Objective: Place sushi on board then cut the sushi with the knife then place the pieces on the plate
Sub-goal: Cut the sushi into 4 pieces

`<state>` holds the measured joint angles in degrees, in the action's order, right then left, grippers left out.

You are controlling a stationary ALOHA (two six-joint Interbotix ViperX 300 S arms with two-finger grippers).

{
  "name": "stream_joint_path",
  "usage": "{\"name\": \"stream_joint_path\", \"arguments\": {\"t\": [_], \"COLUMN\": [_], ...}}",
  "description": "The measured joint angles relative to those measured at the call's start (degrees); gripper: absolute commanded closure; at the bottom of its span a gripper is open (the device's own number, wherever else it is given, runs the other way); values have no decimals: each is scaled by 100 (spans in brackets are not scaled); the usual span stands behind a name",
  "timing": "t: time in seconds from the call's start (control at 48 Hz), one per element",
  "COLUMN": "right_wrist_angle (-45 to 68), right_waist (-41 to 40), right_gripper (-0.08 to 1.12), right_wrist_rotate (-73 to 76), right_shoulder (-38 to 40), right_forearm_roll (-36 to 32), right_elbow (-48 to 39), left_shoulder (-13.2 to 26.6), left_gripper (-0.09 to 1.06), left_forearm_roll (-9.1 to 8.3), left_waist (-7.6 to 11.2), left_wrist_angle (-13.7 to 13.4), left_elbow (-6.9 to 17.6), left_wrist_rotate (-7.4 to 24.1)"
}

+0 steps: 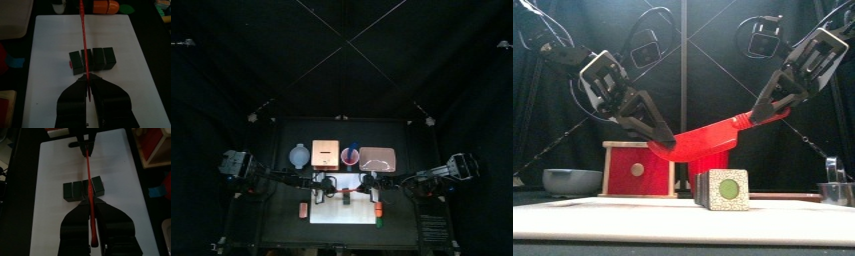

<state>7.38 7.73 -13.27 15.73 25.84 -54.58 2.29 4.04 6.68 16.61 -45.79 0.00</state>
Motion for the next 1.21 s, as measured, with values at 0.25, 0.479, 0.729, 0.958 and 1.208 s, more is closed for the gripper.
{"name": "stream_joint_path", "arguments": {"t": [0.25, 0.479, 0.729, 0.958, 1.208], "right_wrist_angle": [18, 35, 26, 26, 26], "right_waist": [-9, -26, -53, -149, -211], "right_gripper": [70, 70, 70, 70, 70], "right_wrist_rotate": [-9, -18, -18, -18, -26], "right_shoulder": [-53, -105, -105, -158, -202], "right_forearm_roll": [97, 167, 176, 167, 149], "right_elbow": [-105, -202, -246, -264, -264], "left_shoulder": [44, 158, 281, 299, 299], "left_gripper": [54, 54, 54, 54, 54], "left_forearm_roll": [9, 9, 9, 9, 9], "left_waist": [18, 18, 9, -18, -26], "left_wrist_angle": [-97, -158, -281, -299, -308], "left_elbow": [79, 193, 299, 316, 316], "left_wrist_rotate": [9, 18, 18, 18, 26]}}
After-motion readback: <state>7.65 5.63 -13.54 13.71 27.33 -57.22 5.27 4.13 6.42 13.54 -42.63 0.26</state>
